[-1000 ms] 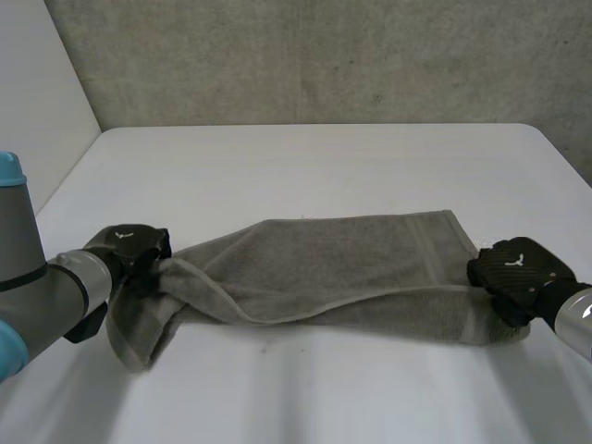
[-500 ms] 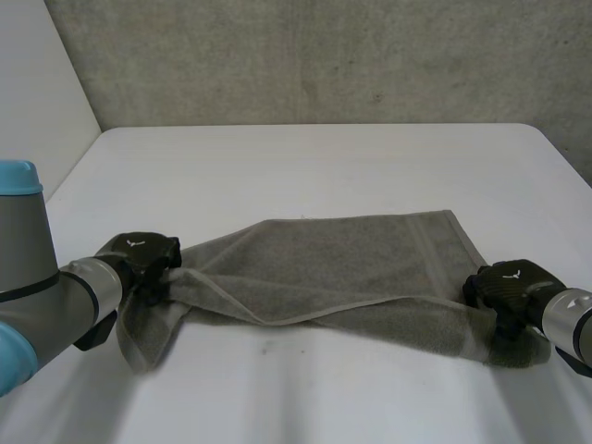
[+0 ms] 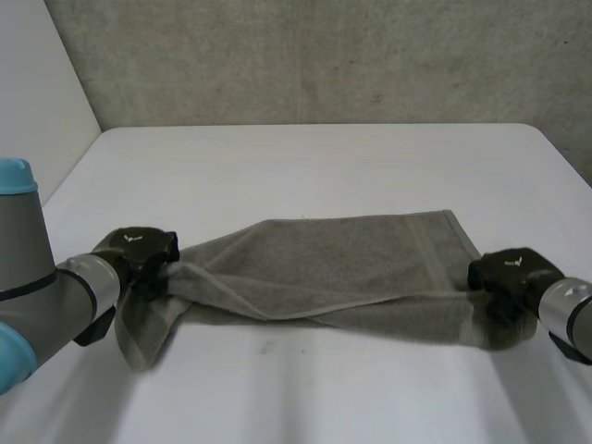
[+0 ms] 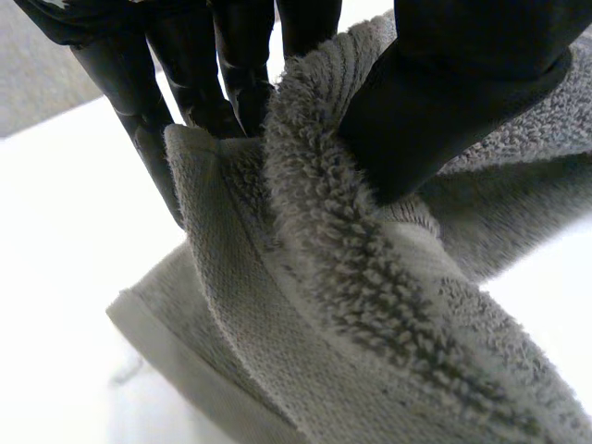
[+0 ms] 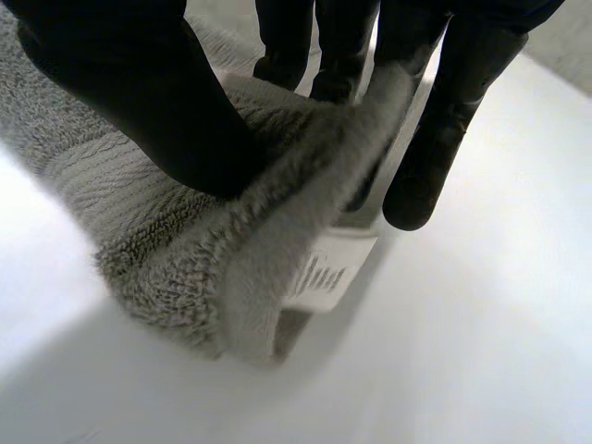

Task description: Fold the towel.

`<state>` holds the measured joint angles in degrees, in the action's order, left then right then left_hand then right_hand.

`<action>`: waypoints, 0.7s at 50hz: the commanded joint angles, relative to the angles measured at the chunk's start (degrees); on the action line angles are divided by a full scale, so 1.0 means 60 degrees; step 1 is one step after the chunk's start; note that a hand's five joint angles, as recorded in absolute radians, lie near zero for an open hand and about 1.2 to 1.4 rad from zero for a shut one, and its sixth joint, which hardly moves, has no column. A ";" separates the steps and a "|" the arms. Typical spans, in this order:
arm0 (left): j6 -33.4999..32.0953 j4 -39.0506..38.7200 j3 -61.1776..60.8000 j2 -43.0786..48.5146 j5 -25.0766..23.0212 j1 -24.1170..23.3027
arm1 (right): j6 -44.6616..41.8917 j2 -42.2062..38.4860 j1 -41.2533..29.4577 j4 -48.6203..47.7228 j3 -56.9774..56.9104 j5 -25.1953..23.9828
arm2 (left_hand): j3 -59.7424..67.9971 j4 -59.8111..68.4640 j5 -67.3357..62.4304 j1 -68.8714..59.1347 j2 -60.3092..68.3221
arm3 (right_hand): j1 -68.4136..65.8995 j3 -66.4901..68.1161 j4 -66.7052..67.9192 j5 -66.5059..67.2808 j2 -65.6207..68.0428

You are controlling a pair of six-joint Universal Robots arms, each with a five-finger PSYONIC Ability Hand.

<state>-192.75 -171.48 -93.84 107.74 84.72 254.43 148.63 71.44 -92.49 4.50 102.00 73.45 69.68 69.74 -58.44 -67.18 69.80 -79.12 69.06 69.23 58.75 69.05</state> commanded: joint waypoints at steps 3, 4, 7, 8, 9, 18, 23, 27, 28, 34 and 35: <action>-0.0028 -0.1728 0.1577 0.0823 0.0015 -0.0071 | -0.0002 -0.0655 -0.0579 -0.0572 -0.2361 0.0149 | 0.1720 0.1710 -0.1927 -0.2136 0.1700 | -0.0146 0.1823 0.1796 0.1876 0.1826; -0.0013 -0.1902 0.2186 0.1040 0.0015 -0.0086 | -0.0016 -0.0802 -0.0755 -0.0879 -0.3005 0.0223 | 0.1720 0.1710 -0.1927 -0.2136 0.1700 | -0.0146 0.1823 0.1796 0.1876 0.1826; 0.0074 -0.2224 0.3693 0.1553 0.0030 -0.0188 | 0.0013 -0.0935 -0.1019 -0.1872 -0.4221 0.0515 | 0.1720 0.1710 -0.1927 -0.2136 0.1700 | -0.0146 0.1823 0.1796 0.1876 0.1826; 0.0220 -0.2443 0.4513 0.1773 0.0015 -0.0276 | 0.0013 -0.0935 -0.1020 -0.1878 -0.4227 0.0517 | 0.1720 0.1710 -0.1927 -0.2136 0.1700 | -0.0146 0.1823 0.1796 0.1876 0.1826; 0.0221 -0.2445 0.4521 0.1775 0.0015 -0.0276 | 0.0042 -0.0935 -0.1122 -0.2574 -0.4735 0.0735 | 0.1720 0.1710 -0.1927 -0.2136 0.1700 | -0.0146 0.1823 0.1796 0.1876 0.1826; 0.2814 -0.4364 0.7803 0.2141 0.0293 -0.0350 | 0.0524 -0.0043 -0.1621 -0.7836 -0.5151 0.1791 | 0.1720 0.1710 -0.1927 -0.2136 0.1700 | -0.0146 0.1823 0.1796 0.1876 0.1826; 0.3429 -0.4408 0.7568 0.1951 0.0982 -0.0335 | 0.0672 0.0178 -0.1563 -0.7622 -0.4610 0.1675 | 0.1720 0.1710 -0.1927 -0.2136 0.1700 | -0.0146 0.1823 0.1796 0.1876 0.1826; 0.3371 -0.3955 0.6138 0.1673 0.1143 -0.0262 | 0.0657 0.0178 -0.1533 -0.6742 -0.4110 0.1557 | 0.1720 0.1710 -0.1927 -0.2136 0.1700 | -0.0146 0.1823 0.1796 0.1876 0.1826; 0.3371 -0.3954 0.6133 0.1672 0.1143 -0.0262 | 0.0672 0.0178 -0.1533 -0.6031 -0.3805 0.1340 | 0.1720 0.1710 -0.1927 -0.2136 0.1700 | -0.0146 0.1823 0.1796 0.1876 0.1826; 0.3327 -0.3881 0.3511 0.1570 0.0923 -0.0232 | 0.0584 -0.0041 -0.1519 -0.3875 -0.2488 0.0402 | 0.1720 0.1710 -0.1927 -0.2136 0.1700 | -0.0146 0.1823 0.1796 0.1876 0.1826; 0.3240 -0.3895 0.2858 0.1613 0.0836 -0.0232 | 0.0584 -0.0042 -0.1519 -0.3870 -0.2484 0.0400 | 0.1720 0.1710 -0.1927 -0.2136 0.1700 | -0.0146 0.1823 0.1796 0.1876 0.1826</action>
<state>-172.10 -195.33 -61.96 117.53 91.30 252.95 152.62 72.45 -101.67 -29.67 80.76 80.23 69.76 69.75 -58.44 -67.18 69.86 -79.81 69.60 69.76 59.41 69.61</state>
